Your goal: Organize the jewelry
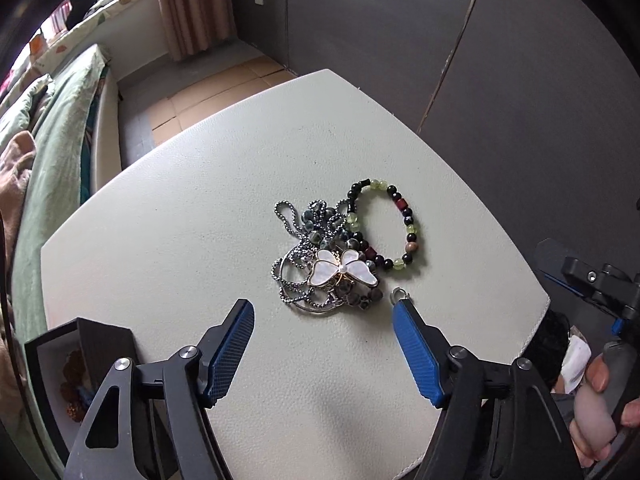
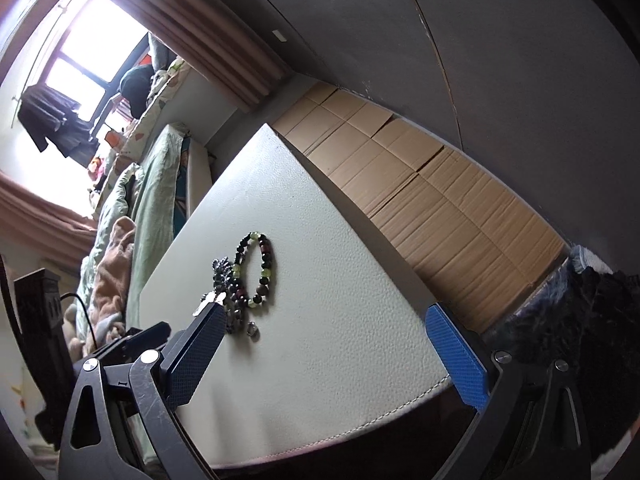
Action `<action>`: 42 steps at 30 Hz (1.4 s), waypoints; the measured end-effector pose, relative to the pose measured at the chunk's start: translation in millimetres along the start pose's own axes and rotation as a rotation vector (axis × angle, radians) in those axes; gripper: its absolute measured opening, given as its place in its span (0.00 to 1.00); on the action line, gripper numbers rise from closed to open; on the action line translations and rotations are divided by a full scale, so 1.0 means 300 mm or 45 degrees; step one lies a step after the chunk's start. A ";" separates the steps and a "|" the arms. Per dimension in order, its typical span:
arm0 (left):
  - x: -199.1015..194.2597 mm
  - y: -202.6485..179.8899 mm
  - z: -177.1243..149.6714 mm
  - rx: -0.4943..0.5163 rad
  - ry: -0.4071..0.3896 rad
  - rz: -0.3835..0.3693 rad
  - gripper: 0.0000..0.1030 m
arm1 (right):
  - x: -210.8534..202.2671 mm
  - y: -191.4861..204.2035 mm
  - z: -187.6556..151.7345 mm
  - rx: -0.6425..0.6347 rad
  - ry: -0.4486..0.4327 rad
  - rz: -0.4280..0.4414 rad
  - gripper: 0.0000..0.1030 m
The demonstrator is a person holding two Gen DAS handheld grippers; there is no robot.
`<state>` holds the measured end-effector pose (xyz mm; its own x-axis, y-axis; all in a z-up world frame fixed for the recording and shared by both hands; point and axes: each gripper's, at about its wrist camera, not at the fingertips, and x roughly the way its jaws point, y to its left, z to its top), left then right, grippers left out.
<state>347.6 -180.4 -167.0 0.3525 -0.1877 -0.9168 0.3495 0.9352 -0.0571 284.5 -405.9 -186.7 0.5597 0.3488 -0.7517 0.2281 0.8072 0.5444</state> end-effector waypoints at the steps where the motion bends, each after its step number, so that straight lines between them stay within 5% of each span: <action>1: 0.008 -0.004 0.002 0.005 -0.003 0.006 0.71 | -0.002 -0.004 0.000 0.003 -0.002 0.000 0.98; 11: 0.061 -0.015 0.033 0.009 -0.020 0.036 0.61 | 0.029 0.004 0.002 -0.003 0.042 -0.024 0.90; 14: 0.092 -0.021 0.035 0.026 0.018 0.027 0.37 | 0.030 0.004 0.003 -0.001 0.040 -0.027 0.89; 16: 0.080 -0.007 0.034 0.005 -0.009 0.005 0.33 | 0.032 0.007 0.004 -0.012 0.040 -0.034 0.88; 18: 0.054 0.007 0.026 -0.005 -0.039 -0.009 0.10 | 0.036 0.016 0.003 -0.039 0.039 -0.056 0.83; 28: -0.020 0.095 0.026 -0.089 -0.067 -0.004 0.09 | 0.074 0.102 -0.019 -0.205 0.070 -0.103 0.76; 32: 0.016 0.126 0.039 -0.154 0.043 -0.087 0.15 | 0.077 0.101 -0.020 -0.194 0.076 -0.095 0.76; 34: 0.020 0.142 0.042 -0.166 0.053 -0.095 0.39 | 0.080 0.101 -0.021 -0.195 0.083 -0.094 0.76; 35: 0.017 0.147 0.046 -0.163 0.044 -0.085 0.67 | 0.082 0.103 -0.021 -0.199 0.086 -0.094 0.76; 36: 0.011 0.151 0.050 -0.160 0.027 -0.071 0.80 | 0.084 0.104 -0.022 -0.204 0.088 -0.096 0.76; 42: 0.008 0.159 0.080 -0.082 0.000 0.116 0.80 | 0.087 0.094 -0.021 -0.197 0.105 -0.083 0.76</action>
<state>385.9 -143.4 -162.5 0.3803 -0.1013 -0.9193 0.2598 0.9657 0.0010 300.7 -371.1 -193.4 0.4790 0.3261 -0.8150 0.1326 0.8909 0.4345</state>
